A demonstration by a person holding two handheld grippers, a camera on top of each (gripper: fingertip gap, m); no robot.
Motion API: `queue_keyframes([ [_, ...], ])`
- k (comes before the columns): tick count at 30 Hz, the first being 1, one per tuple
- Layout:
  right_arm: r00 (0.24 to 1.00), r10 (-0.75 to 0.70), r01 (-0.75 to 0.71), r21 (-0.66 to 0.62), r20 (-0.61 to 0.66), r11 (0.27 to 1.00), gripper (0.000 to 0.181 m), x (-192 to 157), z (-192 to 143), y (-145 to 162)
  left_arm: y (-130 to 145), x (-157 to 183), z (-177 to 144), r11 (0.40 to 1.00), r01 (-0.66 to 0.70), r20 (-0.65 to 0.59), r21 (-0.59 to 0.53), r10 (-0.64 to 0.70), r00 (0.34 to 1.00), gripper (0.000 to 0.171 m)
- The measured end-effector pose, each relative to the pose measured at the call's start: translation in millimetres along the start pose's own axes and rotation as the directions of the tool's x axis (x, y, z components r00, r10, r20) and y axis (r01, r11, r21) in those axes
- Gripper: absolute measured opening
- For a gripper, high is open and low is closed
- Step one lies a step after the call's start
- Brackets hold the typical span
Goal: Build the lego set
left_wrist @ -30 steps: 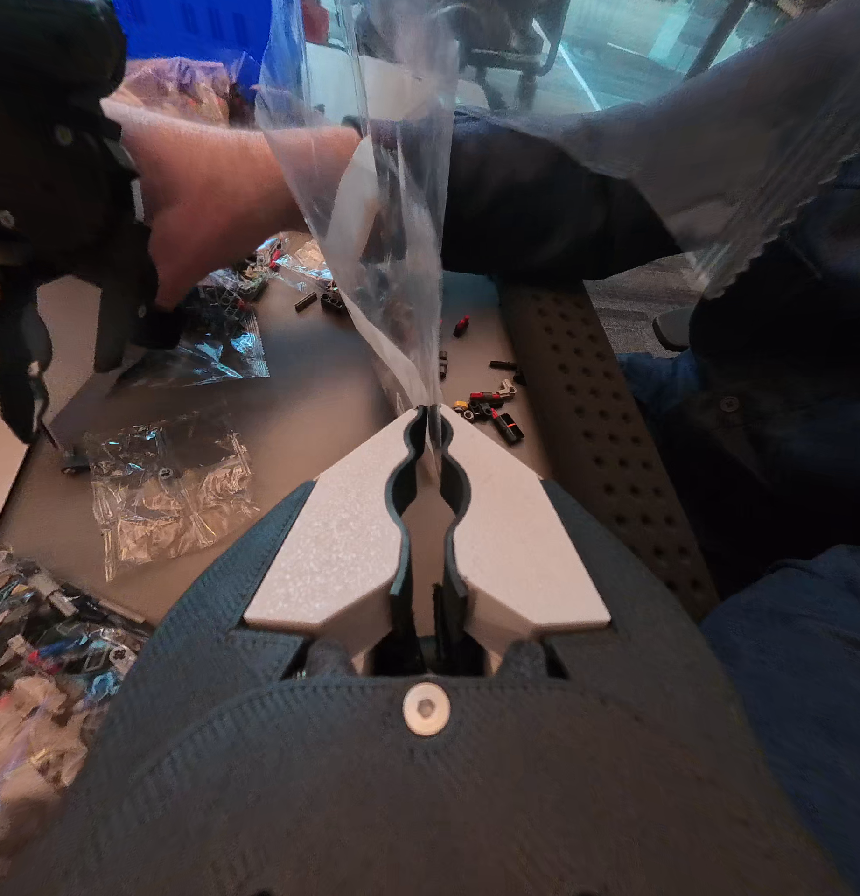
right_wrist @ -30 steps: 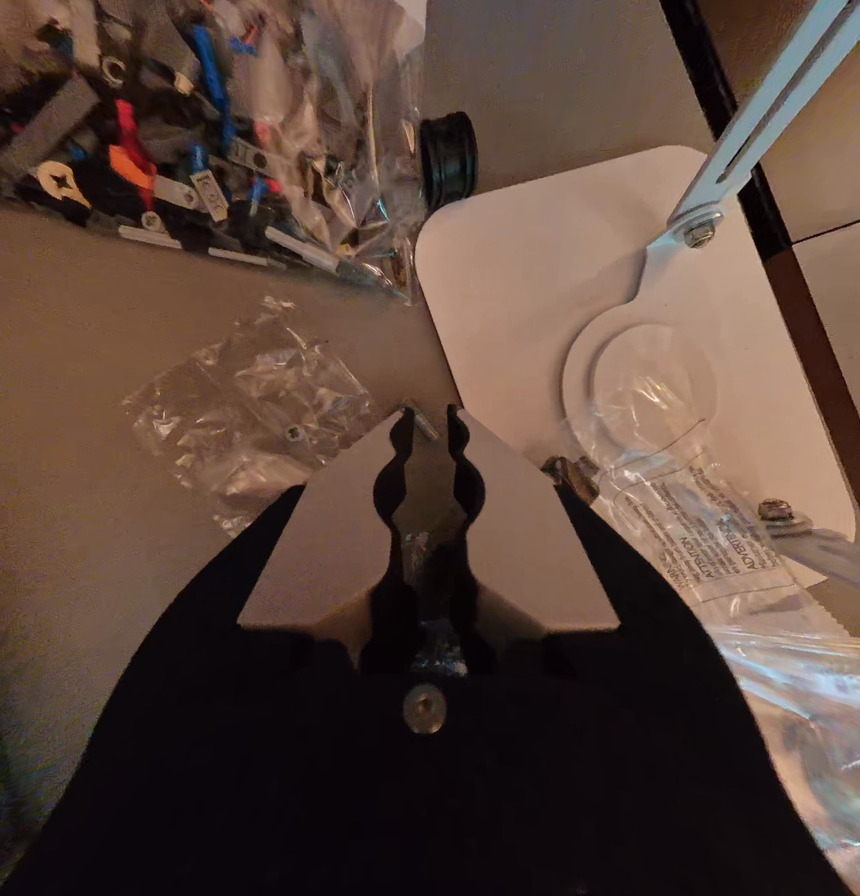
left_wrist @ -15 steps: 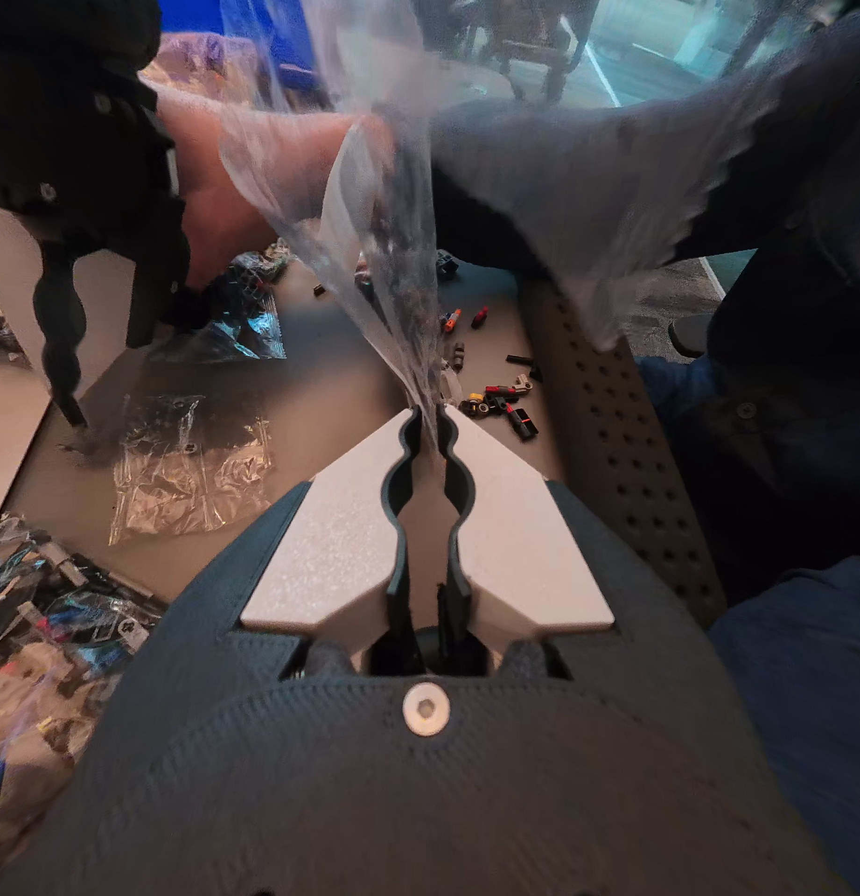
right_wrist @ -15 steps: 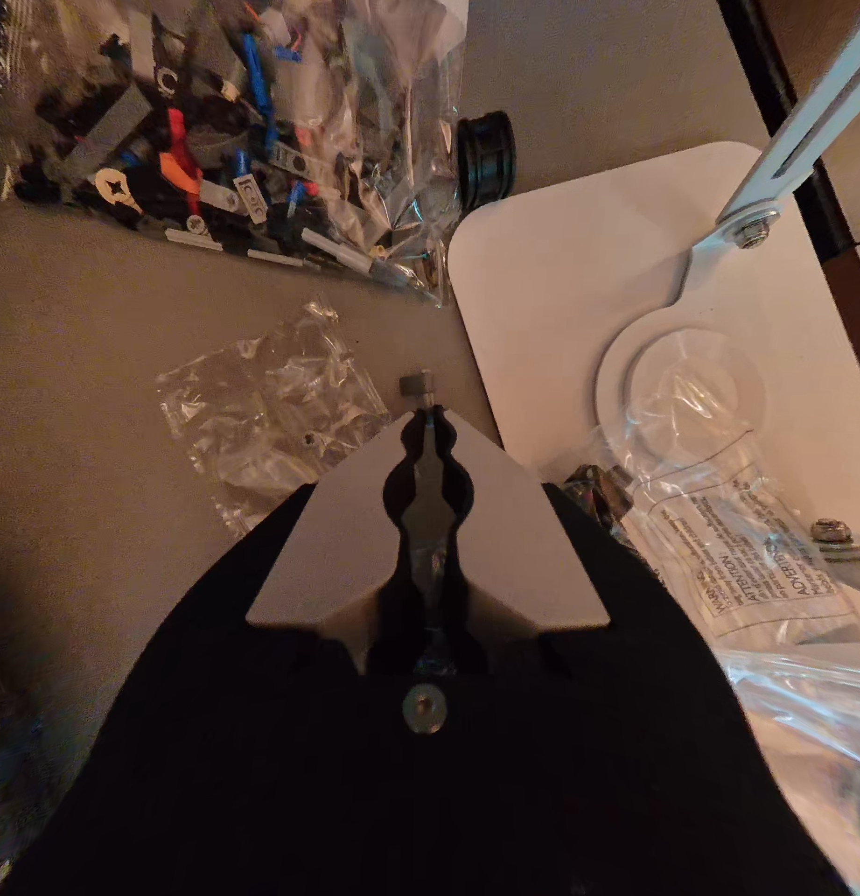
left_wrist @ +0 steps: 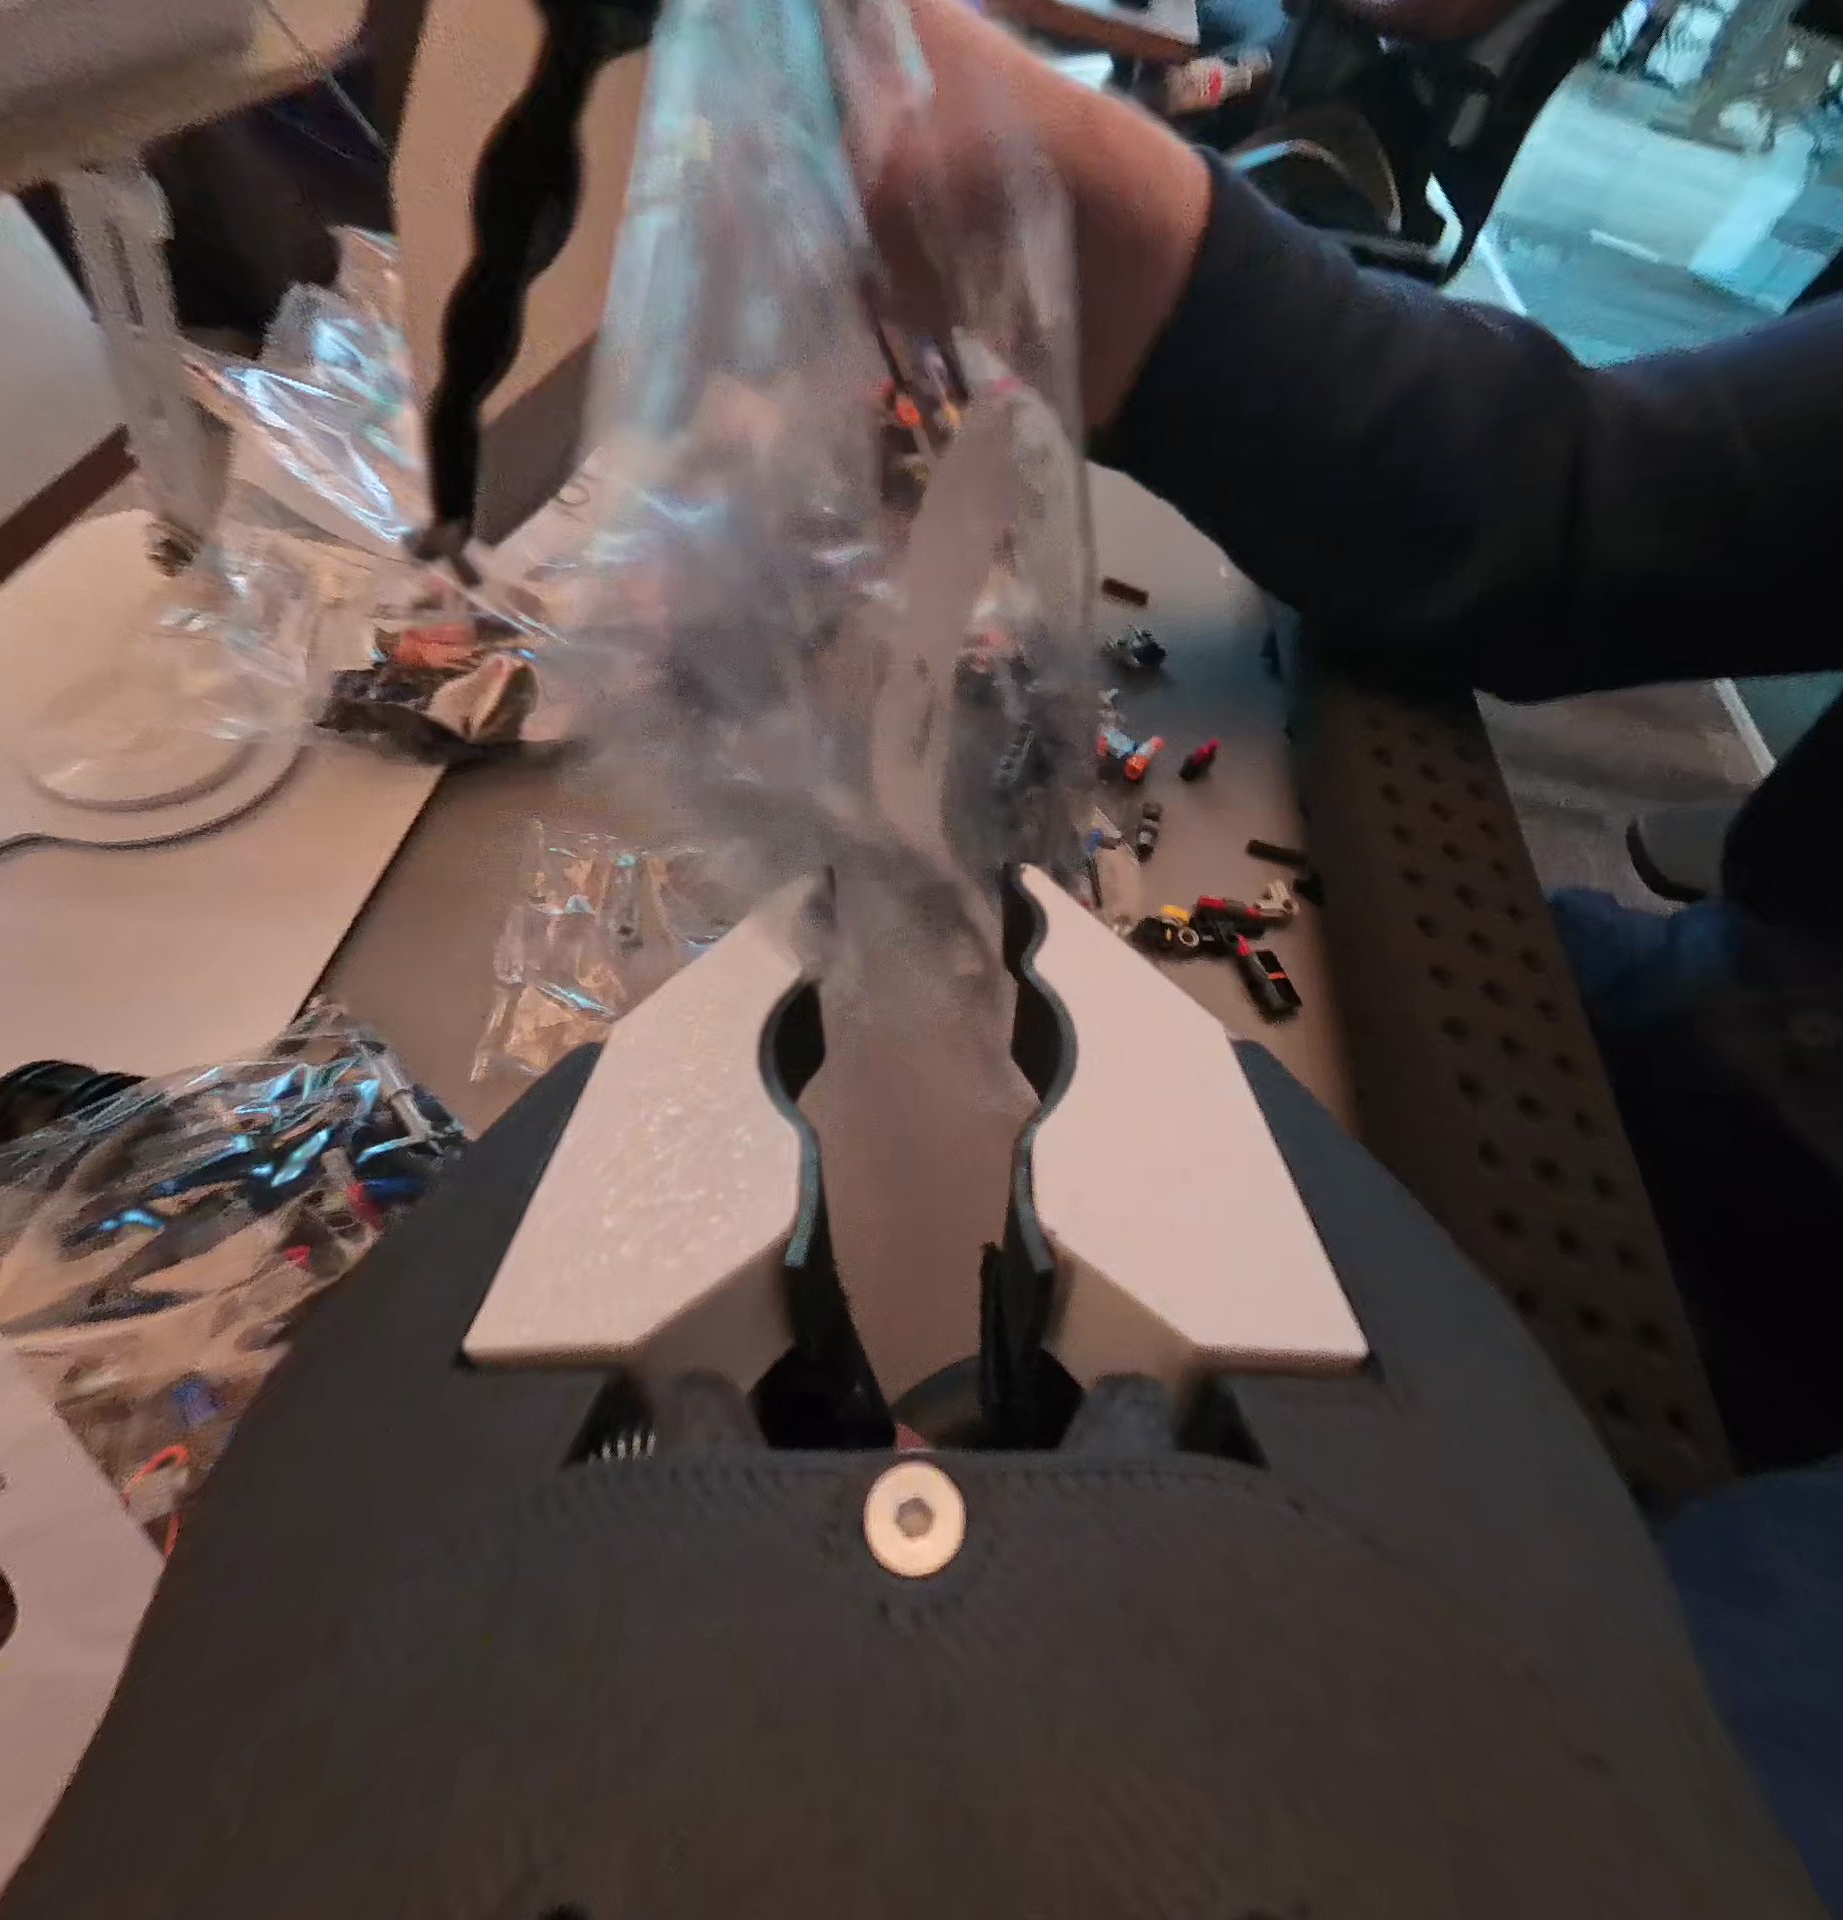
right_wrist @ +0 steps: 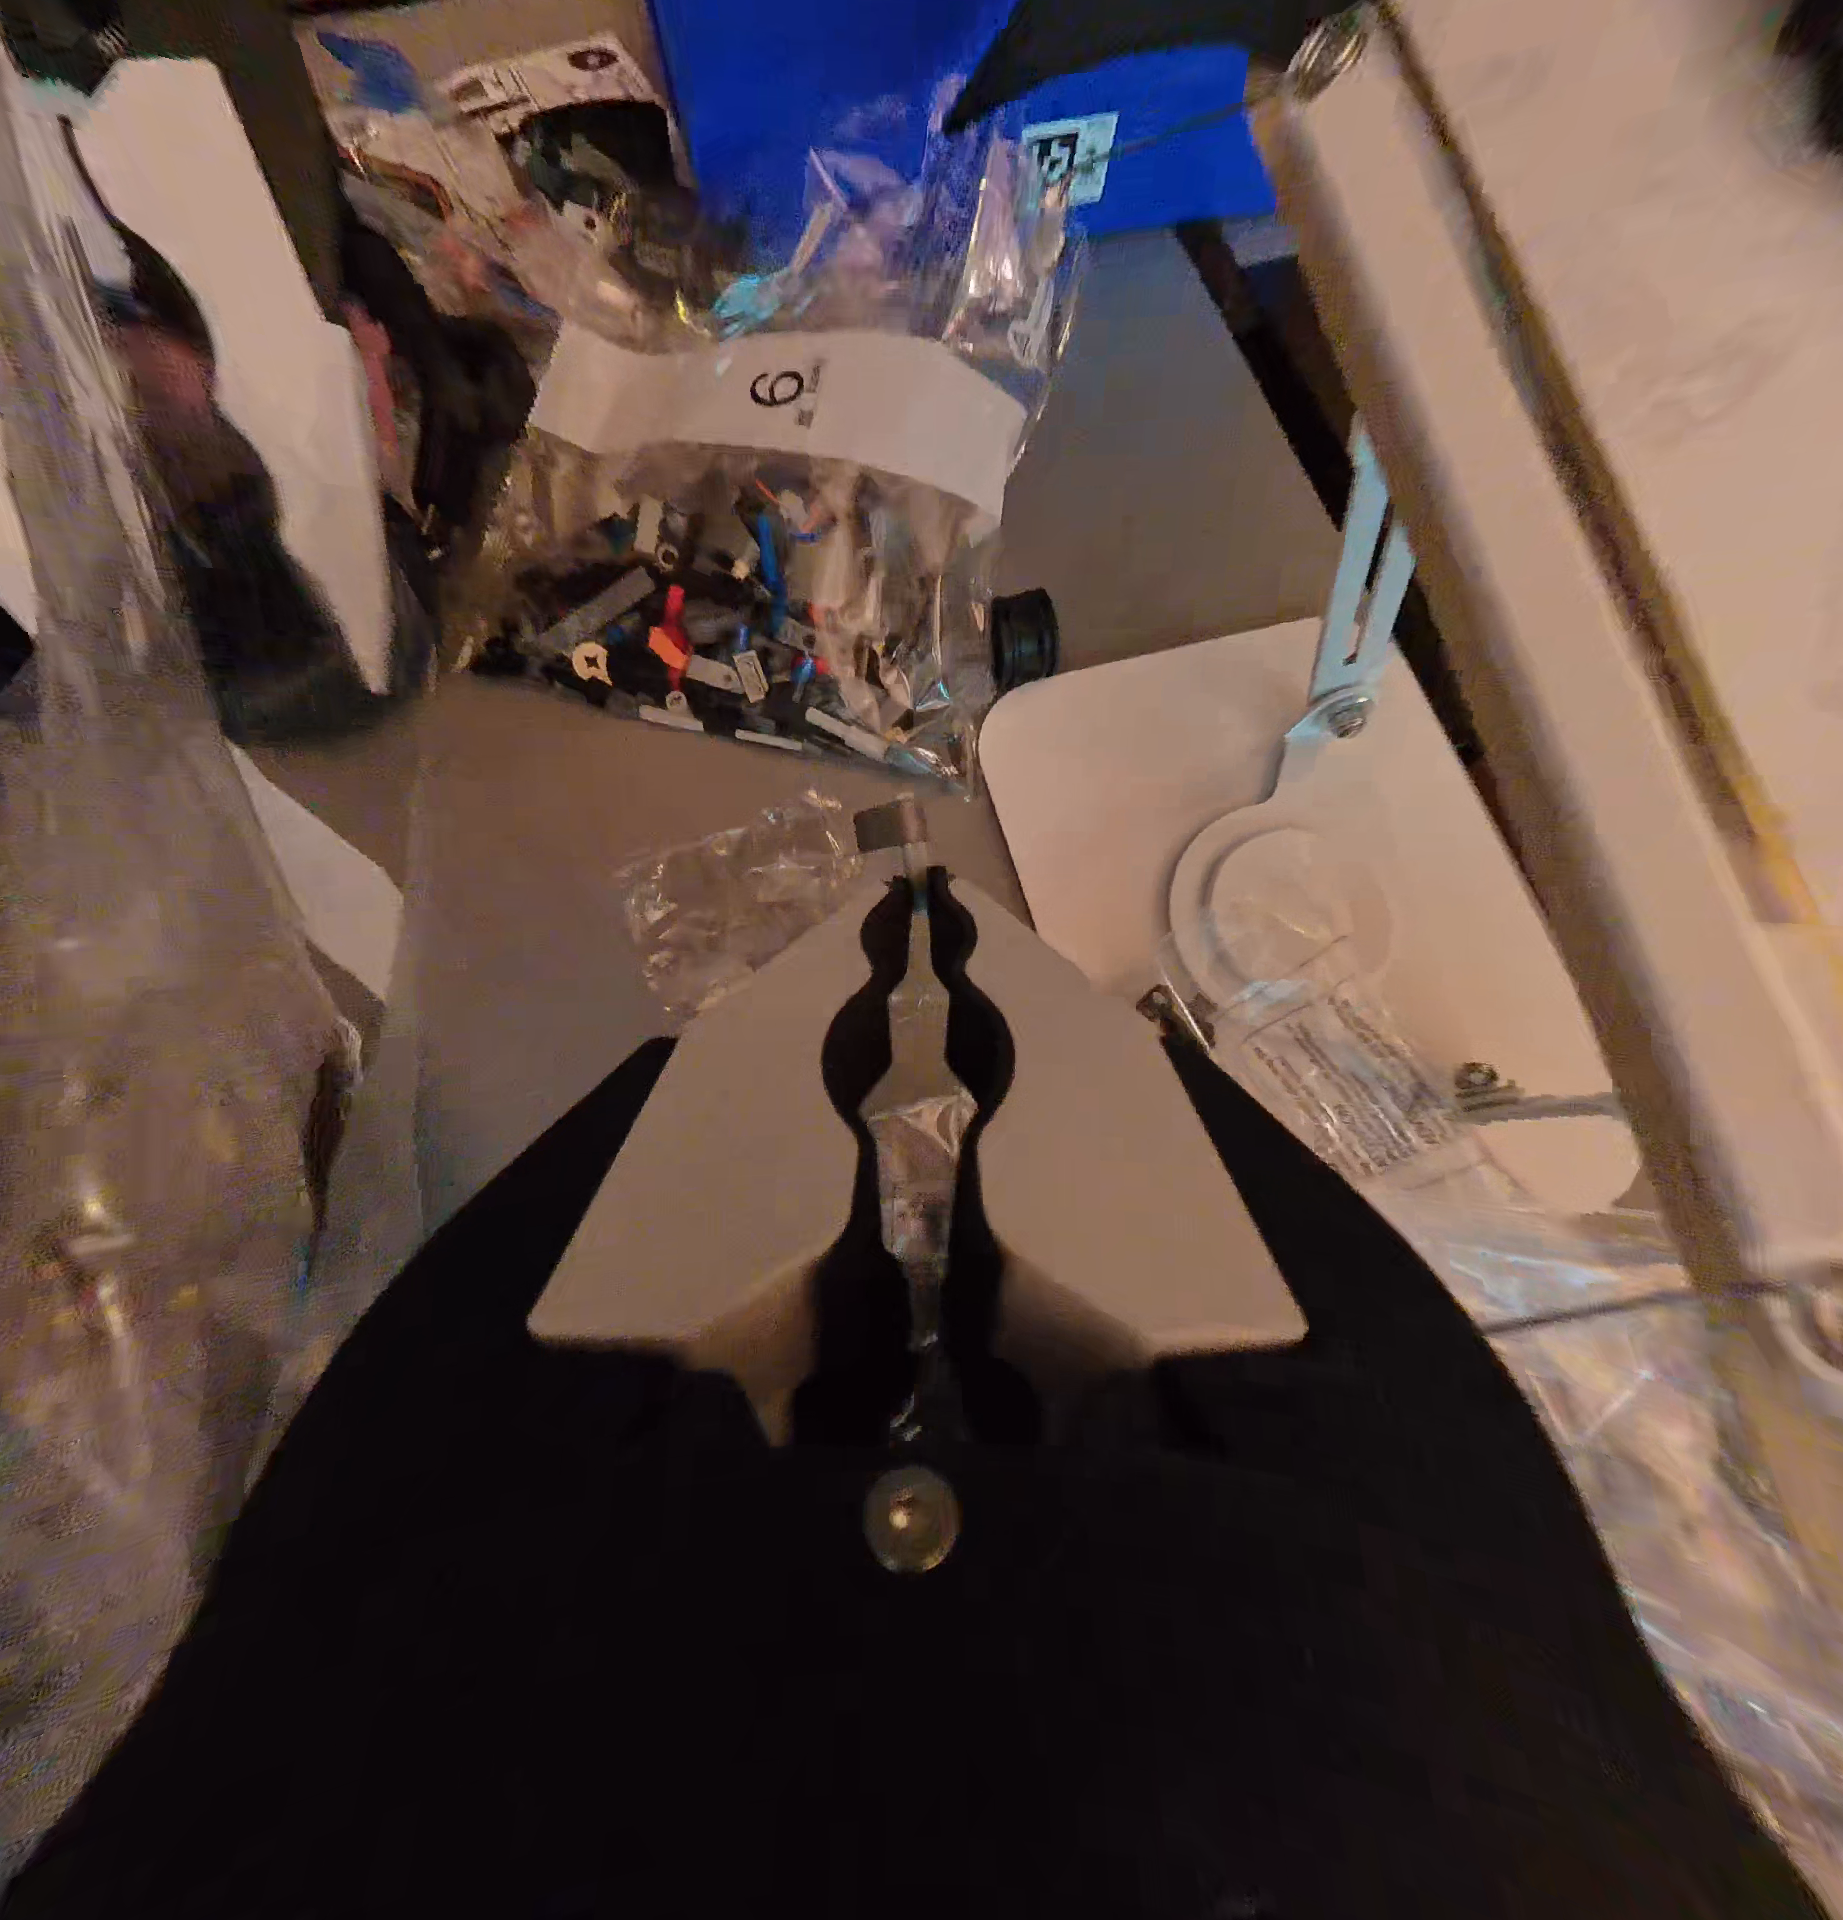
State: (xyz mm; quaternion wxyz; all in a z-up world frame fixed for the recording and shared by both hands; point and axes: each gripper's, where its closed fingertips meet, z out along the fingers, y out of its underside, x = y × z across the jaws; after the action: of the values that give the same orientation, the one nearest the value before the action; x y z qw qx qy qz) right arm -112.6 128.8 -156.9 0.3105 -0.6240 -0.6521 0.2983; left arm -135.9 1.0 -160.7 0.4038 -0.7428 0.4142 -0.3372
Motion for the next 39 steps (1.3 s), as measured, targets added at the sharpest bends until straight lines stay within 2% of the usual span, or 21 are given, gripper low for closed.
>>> queue_keyframes([
  [6,0.997,-0.014,0.023,0.109,-0.078,0.994,0.001,4,-58,-28,-11,-19,-10,0.996,0.009,0.086,0.086,-0.016,0.996,0.036],
  [12,0.987,-0.027,0.054,0.166,-0.16,0.985,0.0,8,-99,-40,-36,-28,-29,0.974,-0.018,0.155,0.225,-0.018,0.988,0.035],
  [18,0.988,-0.064,0.096,0.243,-0.138,0.965,0.0,-12,-127,-59,-56,-51,-55,0.935,-0.065,0.317,0.35,-0.053,0.947,0.04],
  [22,0.985,-0.165,0.17,0.253,-0.043,0.952,0.001,-45,-122,-69,-83,-43,-70,0.884,-0.204,0.407,0.419,0.018,0.913,0.039],
  [25,0.964,-0.264,0.261,0.211,-0.017,0.942,0.001,-67,-108,-70,-103,-27,-61,0.854,-0.279,0.414,0.44,0.084,0.907,0.037],
  [33,0.921,-0.387,0.388,0.104,-0.032,0.916,0.0,-85,-69,-68,-111,-2,-7,0.882,-0.272,0.282,0.385,0.168,0.945,0.032],
  [37,0.905,-0.422,0.425,0.085,-0.048,0.901,0.0,-87,-65,-67,-112,6,-1,0.883,-0.274,0.248,0.382,0.188,0.95,0.014],
  [38,0.9,-0.432,0.435,0.083,-0.054,0.897,0.0,-88,-65,-67,-113,3,-2,0.883,-0.279,0.268,0.378,0.185,0.946,0.006],
  [39,0.895,-0.442,0.446,0.077,-0.065,0.892,0.0,-87,-65,-67,-111,1,-2,0.887,-0.277,0.273,0.37,0.181,0.945,0.005],
])
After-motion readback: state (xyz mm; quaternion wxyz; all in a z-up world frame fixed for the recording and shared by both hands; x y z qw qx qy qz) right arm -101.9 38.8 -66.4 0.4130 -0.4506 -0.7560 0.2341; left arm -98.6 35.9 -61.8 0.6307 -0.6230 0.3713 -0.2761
